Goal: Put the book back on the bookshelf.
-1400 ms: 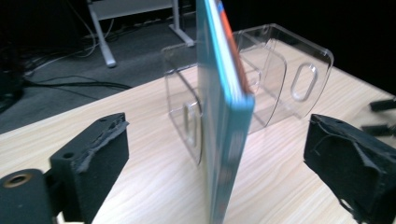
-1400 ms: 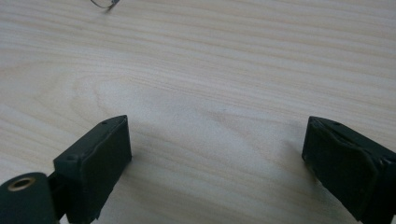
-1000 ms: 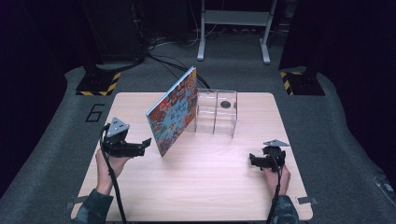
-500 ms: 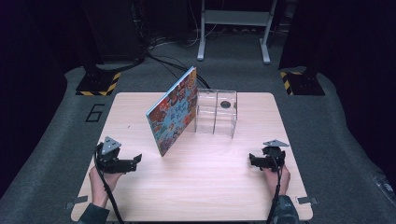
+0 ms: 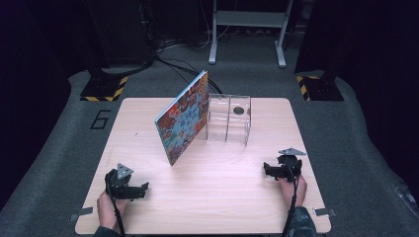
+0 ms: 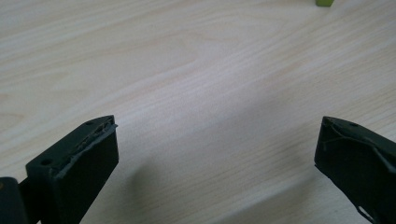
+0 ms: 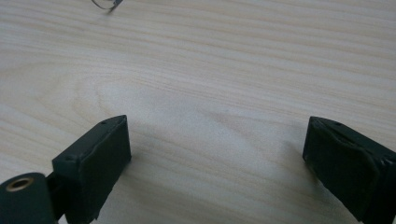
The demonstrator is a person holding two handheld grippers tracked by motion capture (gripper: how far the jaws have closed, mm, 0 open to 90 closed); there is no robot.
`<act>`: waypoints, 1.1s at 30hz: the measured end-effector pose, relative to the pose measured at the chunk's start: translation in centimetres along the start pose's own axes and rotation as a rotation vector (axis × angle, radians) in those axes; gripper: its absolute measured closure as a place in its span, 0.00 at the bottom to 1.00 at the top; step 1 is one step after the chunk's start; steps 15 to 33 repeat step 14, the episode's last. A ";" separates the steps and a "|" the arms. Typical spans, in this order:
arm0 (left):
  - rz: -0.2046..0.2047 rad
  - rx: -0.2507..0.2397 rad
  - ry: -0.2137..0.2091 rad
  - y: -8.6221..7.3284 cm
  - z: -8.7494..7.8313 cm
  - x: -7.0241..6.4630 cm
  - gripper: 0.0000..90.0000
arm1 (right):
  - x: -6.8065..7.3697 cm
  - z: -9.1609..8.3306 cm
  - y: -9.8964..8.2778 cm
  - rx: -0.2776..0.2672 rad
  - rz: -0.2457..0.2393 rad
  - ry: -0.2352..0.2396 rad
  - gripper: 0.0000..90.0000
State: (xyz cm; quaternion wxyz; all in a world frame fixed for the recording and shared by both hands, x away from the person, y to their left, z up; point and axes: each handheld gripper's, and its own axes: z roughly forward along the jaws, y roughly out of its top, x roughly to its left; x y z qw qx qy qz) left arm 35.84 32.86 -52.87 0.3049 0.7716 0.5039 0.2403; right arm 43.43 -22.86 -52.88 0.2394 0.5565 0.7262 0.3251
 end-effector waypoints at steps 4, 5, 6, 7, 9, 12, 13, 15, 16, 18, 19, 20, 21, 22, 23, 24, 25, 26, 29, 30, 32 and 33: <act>-0.038 -0.026 -0.021 -0.5 0.1 0.5 0.00 | 0.0 0.0 0.0 0.005 -0.001 0.003 0.08; -0.047 -0.026 -0.020 -0.5 0.1 0.5 0.00 | 0.0 0.0 0.0 0.005 0.000 0.003 0.08; -0.051 -0.027 -0.025 -0.5 0.1 0.6 0.00 | 0.0 0.0 0.0 0.005 0.000 0.003 0.07; -0.056 -0.019 -0.028 -0.5 0.1 0.6 0.00 | 0.0 0.0 0.0 0.005 -0.001 0.002 0.07; -0.056 -0.021 -0.028 -0.5 0.1 0.6 0.00 | 0.0 0.0 0.0 0.005 0.000 0.002 0.07; -0.054 -0.020 -0.029 -0.5 0.1 0.6 0.00 | 0.0 0.0 0.1 0.004 0.002 0.002 0.07; -0.054 -0.020 -0.029 -0.5 0.1 0.6 0.00 | 0.0 0.0 0.1 0.004 0.002 0.002 0.07; -0.056 -0.021 -0.029 -0.5 0.1 0.6 0.00 | 0.0 0.0 0.1 0.003 0.003 0.002 0.07; -0.056 -0.021 -0.029 -0.5 0.1 0.6 0.00 | 0.0 0.0 0.1 0.003 0.003 0.002 0.07; -0.056 -0.021 -0.029 -0.5 0.1 0.6 0.00 | 0.0 0.0 0.1 0.003 0.003 0.002 0.07; -0.056 -0.021 -0.029 -0.5 0.1 0.6 0.00 | 0.0 0.0 0.1 0.003 0.003 0.002 0.07; -0.056 -0.021 -0.029 -0.5 0.1 0.6 0.00 | 0.0 0.0 0.1 0.003 0.003 0.002 0.07; -0.056 -0.021 -0.029 -0.5 0.1 0.6 0.00 | 0.0 0.0 0.1 0.003 0.003 0.002 0.07; -0.056 -0.021 -0.029 -0.5 0.1 0.6 0.00 | 0.0 0.0 0.1 0.003 0.003 0.002 0.07; -0.056 -0.021 -0.029 -0.5 0.1 0.6 0.00 | 0.0 0.0 0.1 0.003 0.003 0.002 0.07; -0.056 -0.021 -0.029 -0.5 0.1 0.6 0.00 | 0.0 0.0 0.1 0.003 0.003 0.002 0.07; -0.056 -0.021 -0.029 -0.5 0.1 0.6 0.00 | 0.0 0.0 0.1 0.003 0.003 0.002 0.07; -0.056 -0.021 -0.029 -0.5 0.1 0.6 0.00 | 0.0 0.0 0.1 0.003 0.003 0.002 0.07; -0.056 -0.021 -0.029 -0.5 0.1 0.6 0.00 | 0.0 0.0 0.1 0.003 0.003 0.002 0.07; -0.056 -0.021 -0.029 -0.5 0.1 0.6 0.00 | 0.0 0.0 0.1 0.003 0.003 0.002 0.07; -0.056 -0.021 -0.029 -0.5 0.1 0.6 0.00 | 0.0 0.0 0.1 0.003 0.003 0.002 0.07; -0.056 -0.021 -0.029 -0.5 0.1 0.6 0.00 | 0.0 0.0 0.1 0.003 0.003 0.002 0.07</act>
